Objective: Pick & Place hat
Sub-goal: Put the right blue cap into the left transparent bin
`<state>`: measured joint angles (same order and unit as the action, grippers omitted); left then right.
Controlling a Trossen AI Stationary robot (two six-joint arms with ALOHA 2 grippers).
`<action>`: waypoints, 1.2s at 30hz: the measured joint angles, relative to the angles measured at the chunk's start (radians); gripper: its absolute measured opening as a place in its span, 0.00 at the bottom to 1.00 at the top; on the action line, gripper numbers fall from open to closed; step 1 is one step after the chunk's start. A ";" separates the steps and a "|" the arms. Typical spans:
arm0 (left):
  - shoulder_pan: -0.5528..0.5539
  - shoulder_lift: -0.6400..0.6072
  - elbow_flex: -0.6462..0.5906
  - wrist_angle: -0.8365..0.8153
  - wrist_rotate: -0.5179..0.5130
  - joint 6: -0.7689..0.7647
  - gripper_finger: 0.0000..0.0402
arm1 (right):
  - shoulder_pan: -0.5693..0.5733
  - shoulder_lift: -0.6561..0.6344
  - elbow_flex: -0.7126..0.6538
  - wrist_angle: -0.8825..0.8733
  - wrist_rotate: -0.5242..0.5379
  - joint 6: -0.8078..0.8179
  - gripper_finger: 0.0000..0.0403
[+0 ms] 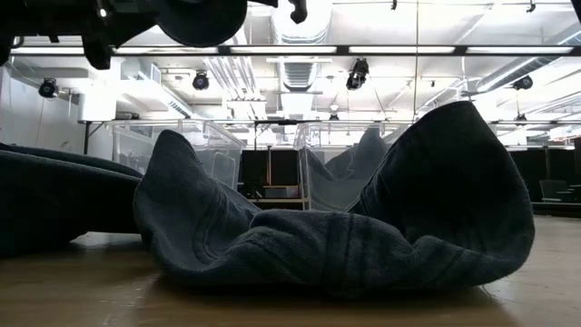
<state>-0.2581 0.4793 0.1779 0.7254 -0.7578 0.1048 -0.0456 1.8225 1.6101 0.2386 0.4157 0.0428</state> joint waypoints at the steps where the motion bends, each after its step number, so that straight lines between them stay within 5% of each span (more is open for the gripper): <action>1: 0.000 0.000 0.000 0.000 0.004 0.001 0.26 | 0.000 0.000 0.000 -0.001 -0.002 0.003 0.03; 7: 0.000 -0.002 0.006 -0.001 0.001 0.026 0.22 | -0.001 0.000 -0.001 -0.014 -0.049 0.050 0.03; 13: 0.002 -0.002 0.025 -0.027 -0.027 0.032 0.03 | -0.001 -0.002 -0.001 -0.035 -0.070 0.067 0.03; 22: 0.001 -0.023 0.039 -0.158 -0.065 0.016 0.02 | 0.000 -0.005 -0.001 -0.159 -0.052 -0.093 0.05; 30: 0.001 -0.076 0.077 -0.375 -0.081 -0.094 0.02 | 0.001 -0.013 -0.002 -0.295 0.021 -0.205 0.30; 36: 0.000 -0.122 0.161 -0.582 -0.202 -0.181 0.02 | 0.000 -0.052 -0.002 -0.479 0.062 -0.204 0.49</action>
<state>-0.2577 0.3572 0.3389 0.1436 -0.9600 -0.0763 -0.0461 1.7704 1.6077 -0.2402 0.4780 -0.1608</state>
